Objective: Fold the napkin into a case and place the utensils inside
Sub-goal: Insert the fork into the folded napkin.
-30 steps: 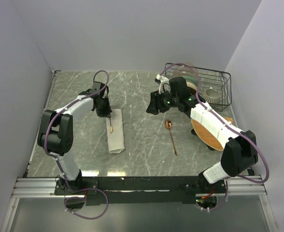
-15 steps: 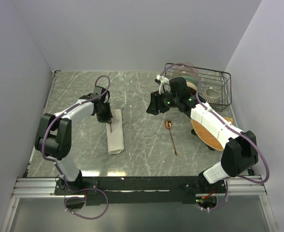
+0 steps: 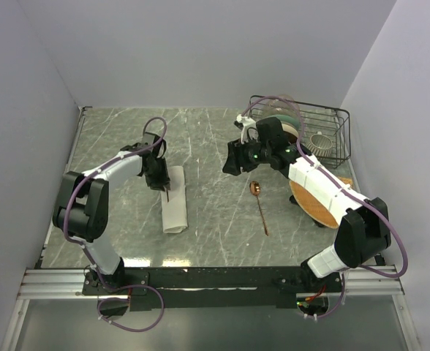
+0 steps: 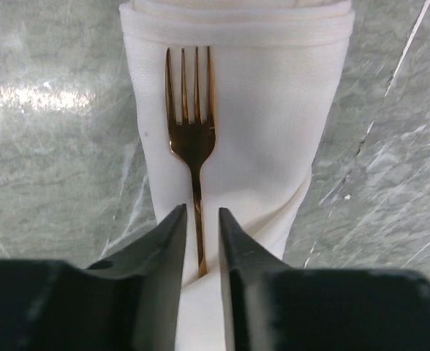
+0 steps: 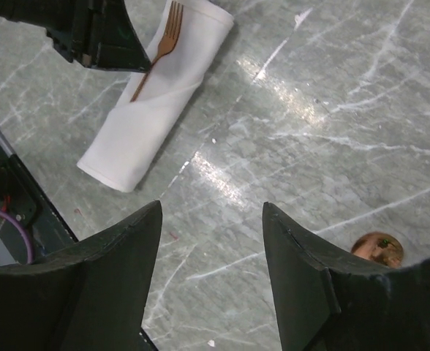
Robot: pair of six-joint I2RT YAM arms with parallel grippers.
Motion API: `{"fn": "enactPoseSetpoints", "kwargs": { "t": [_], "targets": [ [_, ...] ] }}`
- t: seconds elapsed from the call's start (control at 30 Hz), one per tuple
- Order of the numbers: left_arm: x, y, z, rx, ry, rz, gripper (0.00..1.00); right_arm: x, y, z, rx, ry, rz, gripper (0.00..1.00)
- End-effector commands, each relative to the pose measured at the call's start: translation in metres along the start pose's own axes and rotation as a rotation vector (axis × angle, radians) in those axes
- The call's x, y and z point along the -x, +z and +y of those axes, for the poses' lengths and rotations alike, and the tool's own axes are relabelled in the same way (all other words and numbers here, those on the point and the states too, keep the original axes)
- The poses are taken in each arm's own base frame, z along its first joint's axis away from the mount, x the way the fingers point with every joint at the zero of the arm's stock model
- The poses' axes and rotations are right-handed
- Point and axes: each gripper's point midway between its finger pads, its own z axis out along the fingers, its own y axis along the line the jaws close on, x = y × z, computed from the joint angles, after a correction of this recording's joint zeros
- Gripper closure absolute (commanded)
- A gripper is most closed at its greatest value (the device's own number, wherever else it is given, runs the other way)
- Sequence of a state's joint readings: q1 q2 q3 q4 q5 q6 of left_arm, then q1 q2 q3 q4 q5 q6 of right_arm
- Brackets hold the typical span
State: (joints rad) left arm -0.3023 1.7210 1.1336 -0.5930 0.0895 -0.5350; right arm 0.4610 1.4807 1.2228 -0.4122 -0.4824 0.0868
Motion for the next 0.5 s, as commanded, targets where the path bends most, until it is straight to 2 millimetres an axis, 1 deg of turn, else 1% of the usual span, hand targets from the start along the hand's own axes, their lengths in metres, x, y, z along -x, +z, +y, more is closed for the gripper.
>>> {"fn": "enactPoseSetpoints", "kwargs": {
  "t": [0.0, 0.07, 0.1, 0.13, 0.17, 0.2, 0.23, 0.27, 0.3, 0.33, 0.37, 0.43, 0.47],
  "targets": [
    [0.031, -0.036, -0.017, -0.037, 0.016, -0.106, 0.65, -0.004, -0.018, -0.011, -0.081, -0.047, 0.017, 0.37],
    [0.051, -0.054, -0.02, -0.063, 0.011, -0.18, 0.64, -0.018, -0.019, -0.025, -0.145, -0.039, 0.062, 0.39],
    [0.059, -0.062, -0.02, -0.076, 0.003, -0.211, 0.63, -0.028, -0.02, -0.03, -0.167, -0.054, 0.103, 0.4],
    [0.07, -0.079, -0.022, -0.104, -0.004, -0.268, 0.62, -0.035, -0.021, -0.042, -0.231, -0.047, 0.125, 0.41],
    [0.086, -0.091, -0.021, -0.127, -0.022, -0.331, 0.61, -0.048, -0.021, -0.05, -0.264, -0.037, 0.16, 0.41],
    [0.098, -0.11, -0.022, -0.149, -0.029, -0.398, 0.6, -0.06, -0.022, -0.056, -0.301, -0.023, 0.195, 0.42],
    [0.107, -0.12, -0.021, -0.157, -0.033, -0.443, 0.59, -0.068, -0.024, -0.062, -0.33, -0.008, 0.213, 0.42],
    [0.118, -0.132, -0.018, -0.162, -0.044, -0.49, 0.58, -0.083, -0.026, -0.074, -0.392, -0.006, 0.242, 0.43],
    [0.128, -0.143, -0.019, -0.174, -0.044, -0.541, 0.57, -0.091, -0.026, -0.076, -0.425, 0.054, 0.241, 0.44],
    [0.133, -0.155, -0.019, -0.179, -0.041, -0.578, 0.56, -0.098, -0.026, -0.078, -0.443, 0.072, 0.245, 0.44],
    [0.14, -0.164, -0.018, -0.182, -0.044, -0.608, 0.56, -0.112, -0.026, -0.082, -0.466, 0.09, 0.267, 0.44],
    [0.143, -0.172, -0.017, -0.178, -0.048, -0.635, 0.56, -0.122, -0.021, -0.084, -0.479, 0.127, 0.272, 0.45],
    [0.142, -0.173, -0.016, -0.175, -0.05, -0.636, 0.56, -0.132, -0.02, -0.087, -0.489, 0.139, 0.288, 0.46]
  ]
}}
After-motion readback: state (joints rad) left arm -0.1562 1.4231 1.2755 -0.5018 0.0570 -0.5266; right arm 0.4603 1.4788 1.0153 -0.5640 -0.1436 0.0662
